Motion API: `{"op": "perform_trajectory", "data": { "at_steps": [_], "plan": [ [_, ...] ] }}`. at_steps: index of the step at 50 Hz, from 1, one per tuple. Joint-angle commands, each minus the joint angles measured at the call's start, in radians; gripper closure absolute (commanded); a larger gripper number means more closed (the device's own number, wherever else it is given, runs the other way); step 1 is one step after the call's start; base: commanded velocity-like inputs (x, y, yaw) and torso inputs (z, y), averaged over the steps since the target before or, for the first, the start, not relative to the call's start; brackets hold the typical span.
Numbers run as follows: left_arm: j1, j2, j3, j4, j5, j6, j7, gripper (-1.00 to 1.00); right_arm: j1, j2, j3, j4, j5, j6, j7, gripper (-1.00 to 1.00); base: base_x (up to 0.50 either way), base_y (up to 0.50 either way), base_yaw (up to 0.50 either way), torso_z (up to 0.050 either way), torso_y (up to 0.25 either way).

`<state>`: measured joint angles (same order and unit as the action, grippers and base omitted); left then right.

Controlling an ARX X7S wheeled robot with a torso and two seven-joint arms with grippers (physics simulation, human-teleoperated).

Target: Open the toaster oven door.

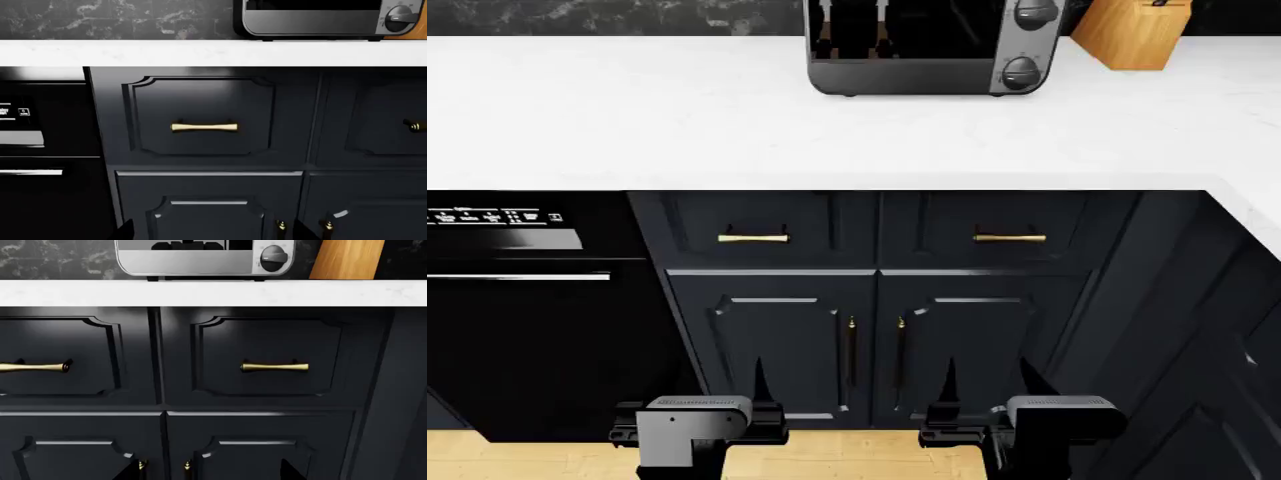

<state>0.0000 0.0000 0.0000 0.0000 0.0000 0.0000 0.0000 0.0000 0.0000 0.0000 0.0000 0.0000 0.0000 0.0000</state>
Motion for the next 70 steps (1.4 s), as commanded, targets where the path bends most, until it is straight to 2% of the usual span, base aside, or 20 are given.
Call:
{"op": "perform_trajectory", "data": {
  "at_steps": [1, 10, 16, 29, 42, 50, 56, 62, 70],
  "plan": [
    [0.001, -0.016, 0.02, 0.002, -0.015, -0.001, -0.017, -1.0, 0.001, 0.016, -0.02, 0.002, 0.012, 0.001, 0.022, -1.0, 0.0, 0.0, 0.0, 0.0, 0.0],
    [0.008, -0.043, 0.05, 0.025, -0.057, -0.018, -0.038, -1.0, 0.003, 0.041, -0.057, 0.01, 0.033, -0.001, 0.059, -1.0, 0.0, 0.0, 0.0, 0.0, 0.0],
    [0.018, -0.061, 0.061, 0.108, -0.083, -0.074, -0.044, -1.0, 0.013, 0.054, -0.074, -0.007, 0.036, 0.02, 0.076, -1.0, 0.0, 0.0, 0.0, 0.047, 0.0],
    [-0.027, -0.133, 0.067, 0.379, -0.122, -0.326, -0.047, -1.0, 0.128, 0.094, -0.082, -0.149, 0.051, 0.231, 0.095, -1.0, 0.0, 0.0, 0.0, 0.05, 0.0],
    [-0.267, -0.22, 0.01, 0.601, -0.225, -0.744, -0.037, -1.0, 0.333, 0.155, -0.059, -0.259, 0.081, 0.492, 0.088, -1.0, 0.0, 0.0, 0.0, 0.05, 0.0],
    [-0.457, -0.245, -0.017, 0.635, -0.279, -0.942, -0.039, -1.0, 0.466, 0.183, -0.033, -0.287, 0.117, 0.635, 0.072, -1.0, 0.0, 0.0, 0.0, 0.05, 0.0],
    [-0.527, -0.246, -0.037, 0.614, -0.301, -0.995, -0.039, -1.0, 0.542, 0.2, -0.031, -0.281, 0.132, 0.693, 0.059, -1.0, 0.0, 0.0, 0.0, 0.05, 0.0],
    [-0.528, -0.245, -0.039, 0.607, -0.298, -0.992, -0.049, -1.0, 0.559, 0.208, -0.041, -0.287, 0.14, 0.704, 0.047, -1.0, 0.0, 0.0, 0.0, 0.048, 0.0],
    [-0.522, -0.249, -0.05, 0.641, -0.311, -1.012, -0.055, -1.0, 0.56, 0.209, -0.05, -0.297, 0.147, 0.716, 0.047, -1.0, 0.0, 0.3, 0.0, 0.0, 0.0]
  ]
}}
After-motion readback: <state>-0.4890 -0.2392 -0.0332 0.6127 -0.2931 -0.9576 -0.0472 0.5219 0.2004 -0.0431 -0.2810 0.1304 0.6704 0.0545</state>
